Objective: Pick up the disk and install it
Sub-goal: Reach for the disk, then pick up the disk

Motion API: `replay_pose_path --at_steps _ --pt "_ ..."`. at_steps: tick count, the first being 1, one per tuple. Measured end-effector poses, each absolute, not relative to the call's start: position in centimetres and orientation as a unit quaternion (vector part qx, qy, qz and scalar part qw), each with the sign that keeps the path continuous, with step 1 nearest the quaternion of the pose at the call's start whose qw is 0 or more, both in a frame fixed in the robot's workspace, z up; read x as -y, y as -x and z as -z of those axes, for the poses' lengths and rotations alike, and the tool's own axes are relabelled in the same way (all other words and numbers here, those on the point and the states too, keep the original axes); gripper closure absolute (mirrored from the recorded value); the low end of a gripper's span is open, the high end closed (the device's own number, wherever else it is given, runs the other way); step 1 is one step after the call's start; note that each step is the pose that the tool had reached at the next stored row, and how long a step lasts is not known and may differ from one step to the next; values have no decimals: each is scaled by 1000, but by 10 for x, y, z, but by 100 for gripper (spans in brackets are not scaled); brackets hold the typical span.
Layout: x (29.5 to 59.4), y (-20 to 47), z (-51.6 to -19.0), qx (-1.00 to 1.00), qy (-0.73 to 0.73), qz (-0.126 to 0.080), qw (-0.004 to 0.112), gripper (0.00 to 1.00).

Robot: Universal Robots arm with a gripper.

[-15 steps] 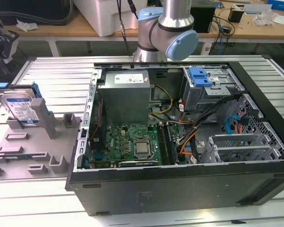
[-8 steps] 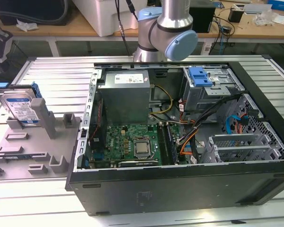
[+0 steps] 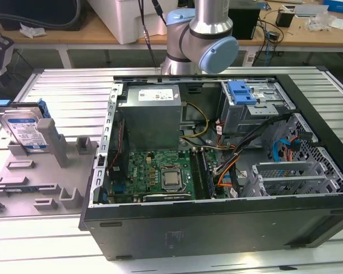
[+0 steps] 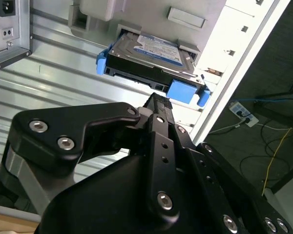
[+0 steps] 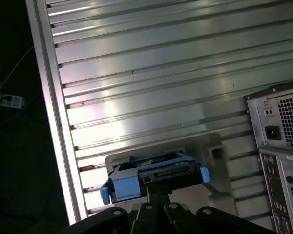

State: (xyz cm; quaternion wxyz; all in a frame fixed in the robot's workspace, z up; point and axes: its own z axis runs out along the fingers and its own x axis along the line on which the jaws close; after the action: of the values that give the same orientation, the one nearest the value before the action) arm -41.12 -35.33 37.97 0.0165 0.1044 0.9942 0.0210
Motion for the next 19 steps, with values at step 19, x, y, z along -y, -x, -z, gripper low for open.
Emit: replay_pose_path --at_steps 19 --pt "353 411 -380 -994 -106 -21 17 89"
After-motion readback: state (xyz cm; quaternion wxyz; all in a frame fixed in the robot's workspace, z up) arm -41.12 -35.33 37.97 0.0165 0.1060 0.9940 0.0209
